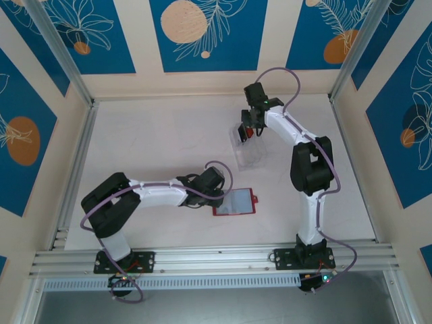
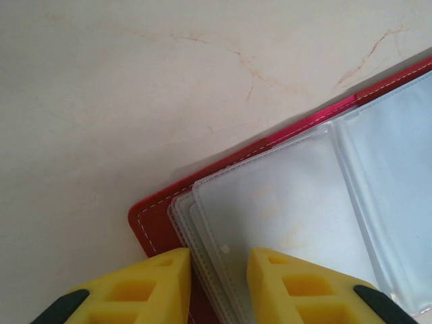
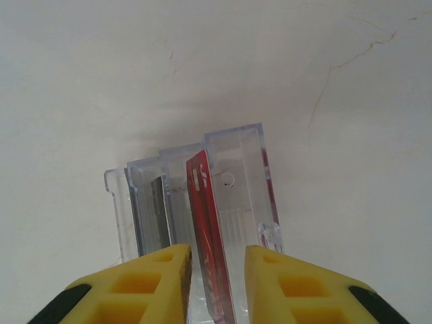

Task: Put the credit cards into the card holder
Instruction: Pick up the credit card from the storage box.

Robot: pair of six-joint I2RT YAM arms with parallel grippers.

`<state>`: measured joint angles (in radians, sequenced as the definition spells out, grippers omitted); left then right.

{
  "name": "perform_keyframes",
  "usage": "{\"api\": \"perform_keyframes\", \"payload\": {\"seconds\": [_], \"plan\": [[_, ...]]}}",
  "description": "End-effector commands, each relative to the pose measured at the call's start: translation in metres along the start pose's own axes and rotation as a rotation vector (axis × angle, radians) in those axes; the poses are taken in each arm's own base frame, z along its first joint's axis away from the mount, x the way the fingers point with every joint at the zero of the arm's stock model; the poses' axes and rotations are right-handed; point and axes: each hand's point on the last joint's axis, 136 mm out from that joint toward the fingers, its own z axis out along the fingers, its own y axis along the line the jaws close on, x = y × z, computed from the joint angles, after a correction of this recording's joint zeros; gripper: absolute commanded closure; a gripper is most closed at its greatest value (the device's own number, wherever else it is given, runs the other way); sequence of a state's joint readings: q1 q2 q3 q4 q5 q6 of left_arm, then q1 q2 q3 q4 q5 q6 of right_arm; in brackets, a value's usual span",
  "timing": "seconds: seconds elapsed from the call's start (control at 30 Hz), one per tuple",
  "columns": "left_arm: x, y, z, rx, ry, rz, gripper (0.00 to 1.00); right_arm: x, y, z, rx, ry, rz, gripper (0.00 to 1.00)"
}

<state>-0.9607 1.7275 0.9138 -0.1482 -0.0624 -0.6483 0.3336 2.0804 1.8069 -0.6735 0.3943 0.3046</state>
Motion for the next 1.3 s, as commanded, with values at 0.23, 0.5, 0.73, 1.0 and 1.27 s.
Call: {"api": "perform_keyframes", "payload": {"seconds": [0.23, 0.5, 0.73, 1.0, 1.27], "plan": [[0.033, 0.008, 0.017, -0.028, 0.112, 0.000, 0.72, 0.002, 0.001, 0.012, 0.010, 0.028, -0.040, 0.73], [0.033, 0.009, 0.016, -0.031, 0.112, -0.001, 0.73, 0.002, 0.003, 0.015, 0.011, 0.033, -0.051, 0.78], [0.033, 0.009, 0.016, -0.031, 0.112, -0.003, 0.73, -0.001, 0.006, 0.011, -0.007, 0.030, -0.056, 0.87], [0.034, 0.011, 0.015, -0.036, 0.114, -0.003, 0.73, -0.001, 0.010, 0.010, -0.045, 0.043, -0.058, 0.97], [0.035, 0.011, 0.015, -0.038, 0.113, -0.005, 0.73, -0.016, 0.012, -0.020, -0.070, -0.008, -0.057, 1.00]]}}
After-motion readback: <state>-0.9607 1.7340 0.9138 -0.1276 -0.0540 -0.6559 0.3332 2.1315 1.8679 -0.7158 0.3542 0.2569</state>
